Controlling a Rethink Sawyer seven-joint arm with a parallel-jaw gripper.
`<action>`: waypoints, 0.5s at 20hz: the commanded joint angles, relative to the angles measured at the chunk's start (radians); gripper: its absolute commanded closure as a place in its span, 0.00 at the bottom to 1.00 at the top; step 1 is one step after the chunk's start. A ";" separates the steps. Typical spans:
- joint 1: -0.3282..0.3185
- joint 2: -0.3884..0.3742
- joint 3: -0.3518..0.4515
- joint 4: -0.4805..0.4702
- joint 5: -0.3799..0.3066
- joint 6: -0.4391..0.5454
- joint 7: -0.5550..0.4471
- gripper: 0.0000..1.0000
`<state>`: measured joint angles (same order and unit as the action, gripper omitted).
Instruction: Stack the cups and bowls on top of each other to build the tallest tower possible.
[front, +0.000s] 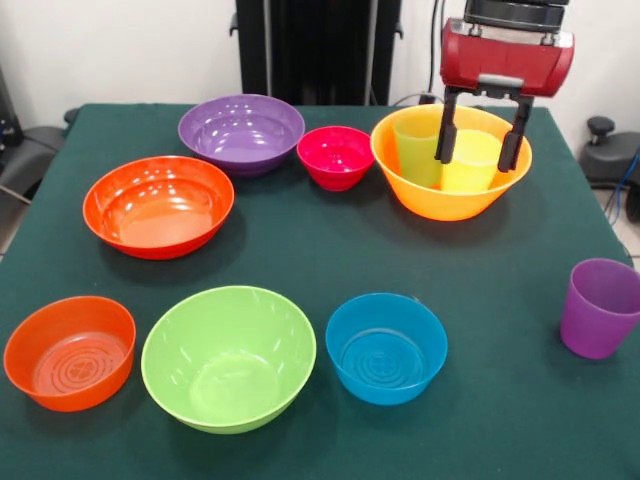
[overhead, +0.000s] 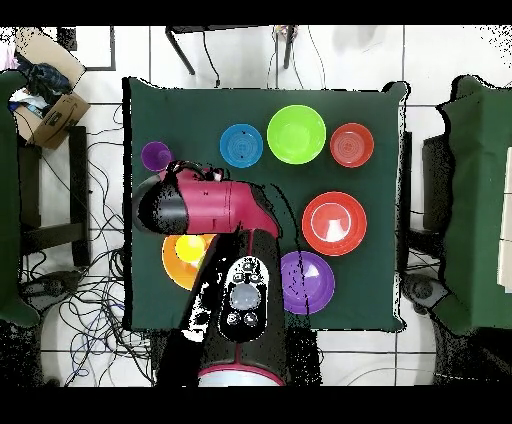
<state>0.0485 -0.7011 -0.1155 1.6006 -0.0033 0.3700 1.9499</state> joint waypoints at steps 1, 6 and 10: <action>-0.128 0.003 0.181 0.008 -0.084 0.219 -0.207 0.00; -0.068 0.148 0.161 -0.136 -0.094 0.208 -0.100 0.00; -0.016 0.221 0.127 -0.233 -0.085 0.194 -0.017 0.00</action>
<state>-0.0104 -0.6302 -0.0734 1.5022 -0.0190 0.4709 1.9499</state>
